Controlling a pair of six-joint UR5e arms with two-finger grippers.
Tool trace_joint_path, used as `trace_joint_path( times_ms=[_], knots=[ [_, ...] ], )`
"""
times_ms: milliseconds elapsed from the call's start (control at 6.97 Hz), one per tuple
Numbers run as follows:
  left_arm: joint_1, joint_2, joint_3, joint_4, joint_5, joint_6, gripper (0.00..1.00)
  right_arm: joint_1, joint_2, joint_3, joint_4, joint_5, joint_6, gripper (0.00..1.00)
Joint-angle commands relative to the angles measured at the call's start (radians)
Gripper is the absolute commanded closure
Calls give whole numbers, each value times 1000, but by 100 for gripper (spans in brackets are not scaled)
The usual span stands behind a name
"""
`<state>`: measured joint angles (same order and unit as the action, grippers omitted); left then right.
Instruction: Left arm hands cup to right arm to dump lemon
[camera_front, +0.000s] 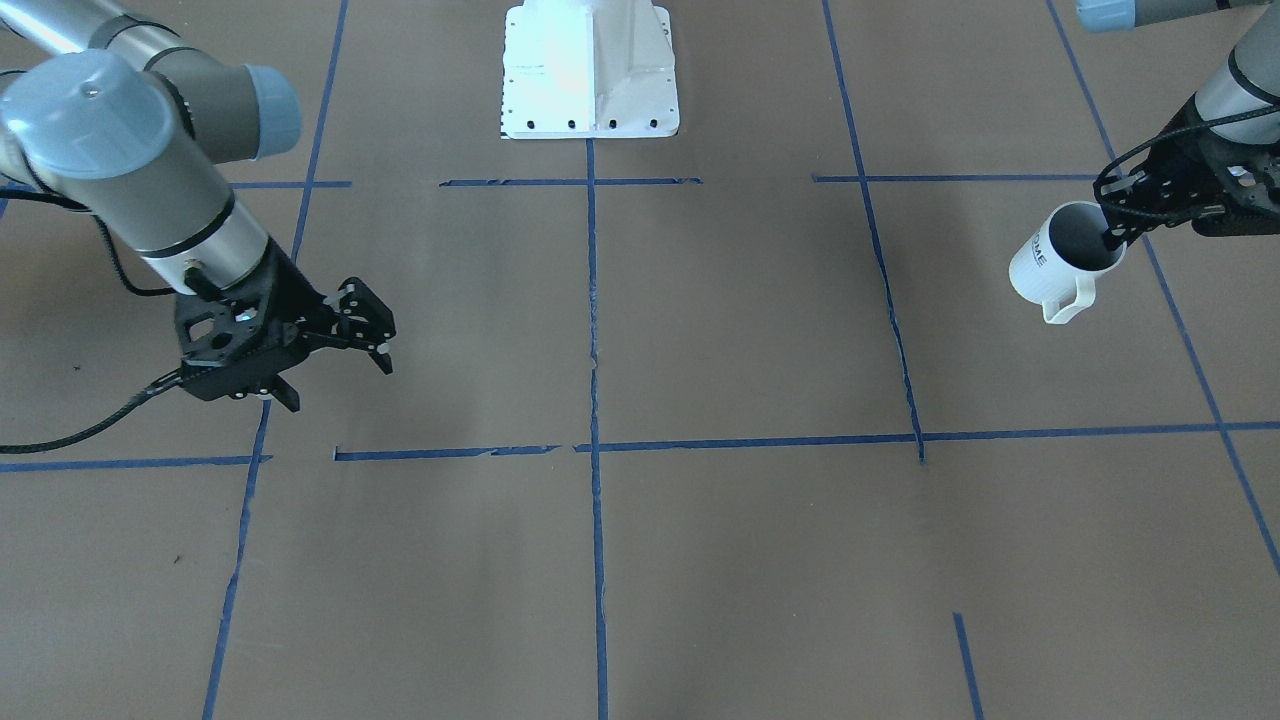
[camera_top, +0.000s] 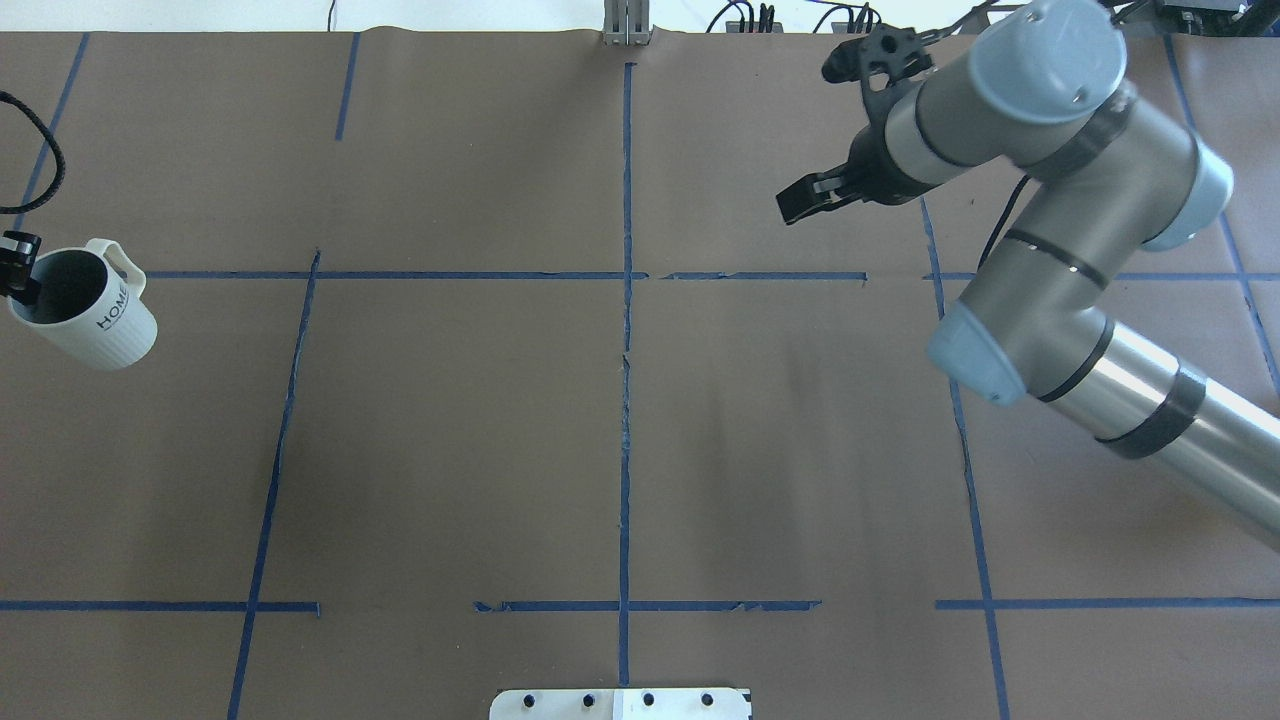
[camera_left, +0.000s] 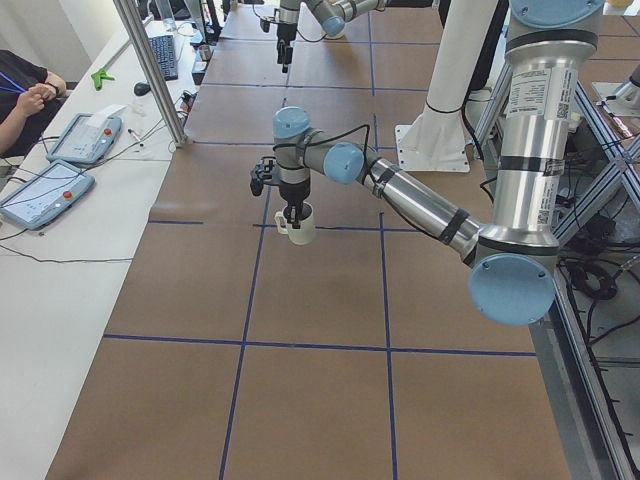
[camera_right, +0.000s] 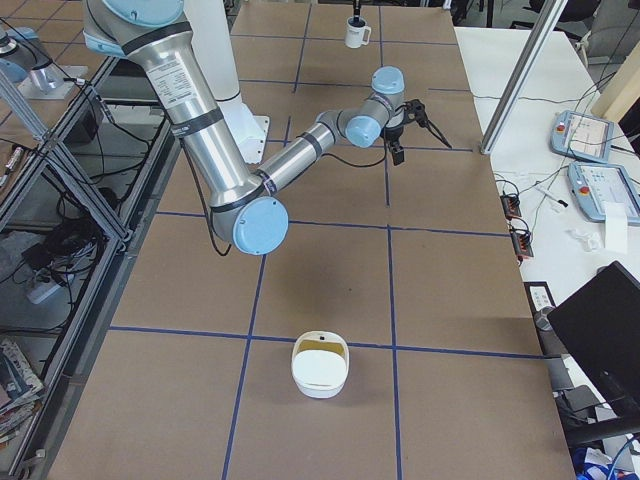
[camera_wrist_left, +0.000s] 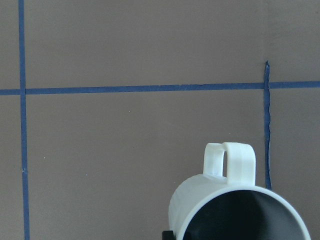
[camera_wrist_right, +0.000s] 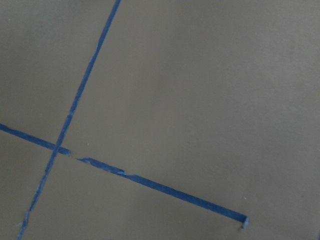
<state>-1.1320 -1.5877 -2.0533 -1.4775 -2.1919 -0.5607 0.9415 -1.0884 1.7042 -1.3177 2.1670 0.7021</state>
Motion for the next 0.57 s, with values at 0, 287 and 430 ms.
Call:
trace_joint_path(
  times_ms=[0, 287, 430],
  knots=[
    [1, 102, 31, -174, 0, -65, 100, 112, -66, 2, -25, 76, -149, 1],
    [1, 133, 181, -449, 0, -210, 100, 240, -143, 2, -26, 199, -301, 1],
    [6, 132, 255, -546, 0, -232, 100, 288, -175, 11, -38, 252, -343, 1]
  ],
)
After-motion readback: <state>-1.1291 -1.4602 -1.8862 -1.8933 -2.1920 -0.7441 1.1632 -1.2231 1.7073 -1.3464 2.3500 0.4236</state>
